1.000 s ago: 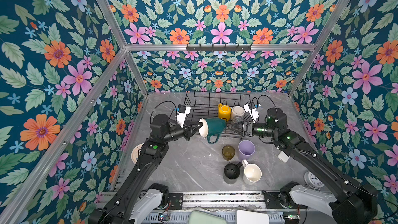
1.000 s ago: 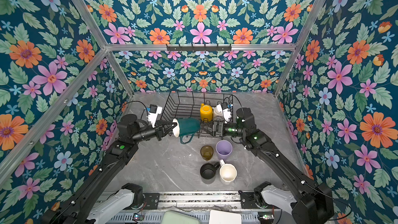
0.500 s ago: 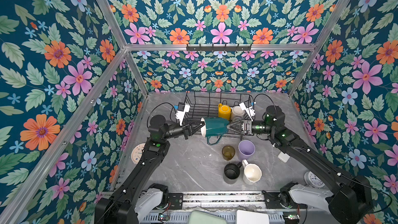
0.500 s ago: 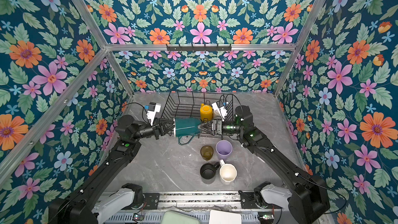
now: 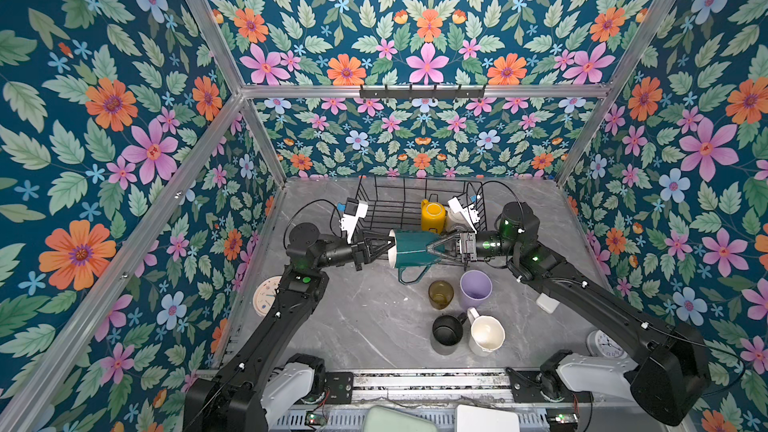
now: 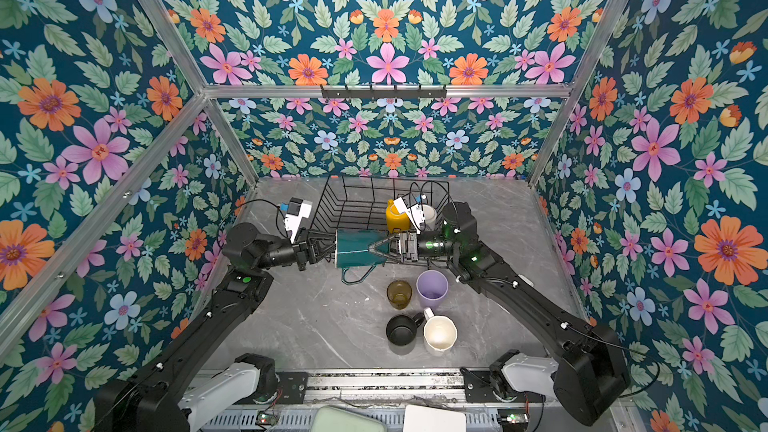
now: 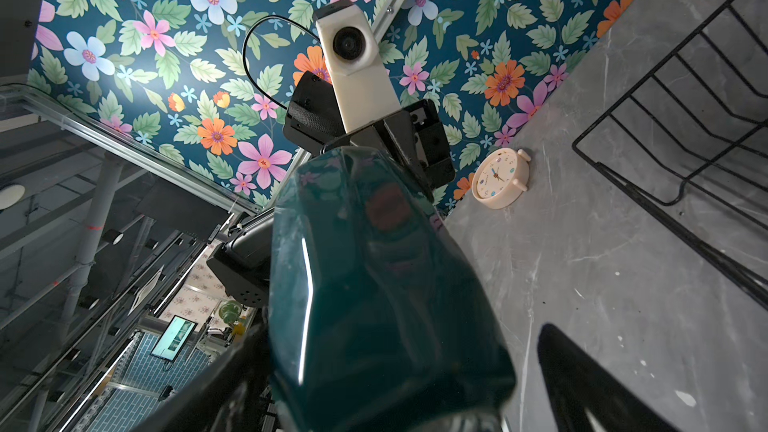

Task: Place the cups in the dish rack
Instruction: 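Grasp the dark green mug with the right gripper beside the left gripper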

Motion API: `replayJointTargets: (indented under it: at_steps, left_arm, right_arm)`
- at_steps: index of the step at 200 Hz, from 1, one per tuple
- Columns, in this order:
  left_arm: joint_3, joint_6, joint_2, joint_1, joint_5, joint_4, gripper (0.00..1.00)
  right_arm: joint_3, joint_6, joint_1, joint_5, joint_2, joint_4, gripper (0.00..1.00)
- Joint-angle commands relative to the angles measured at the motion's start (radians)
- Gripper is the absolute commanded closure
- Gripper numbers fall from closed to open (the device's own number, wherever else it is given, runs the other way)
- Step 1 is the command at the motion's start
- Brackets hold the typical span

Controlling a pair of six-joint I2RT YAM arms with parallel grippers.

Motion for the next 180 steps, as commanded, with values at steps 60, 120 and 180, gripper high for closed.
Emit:
replayJointTargets:
  at_steps: [60, 120, 180]
  left_arm:
    - [-0.006, -0.106, 0.03, -0.002, 0.043, 0.191, 1.0]
    - [-0.025, -0.215, 0.059, -0.002, 0.061, 0.34, 1.0]
    - [-0.046, -0.35, 0.099, -0.002, 0.074, 0.521, 1.0]
  right_arm:
    - [-0.004, 0.006, 0.043, 0.067, 0.036, 0.085, 0.05]
    - [-0.024, 0.024, 0.06, 0.072, 0.047, 0.142, 0.14]
    - [-0.037, 0.025, 0.068, 0.077, 0.048, 0.158, 0.34]
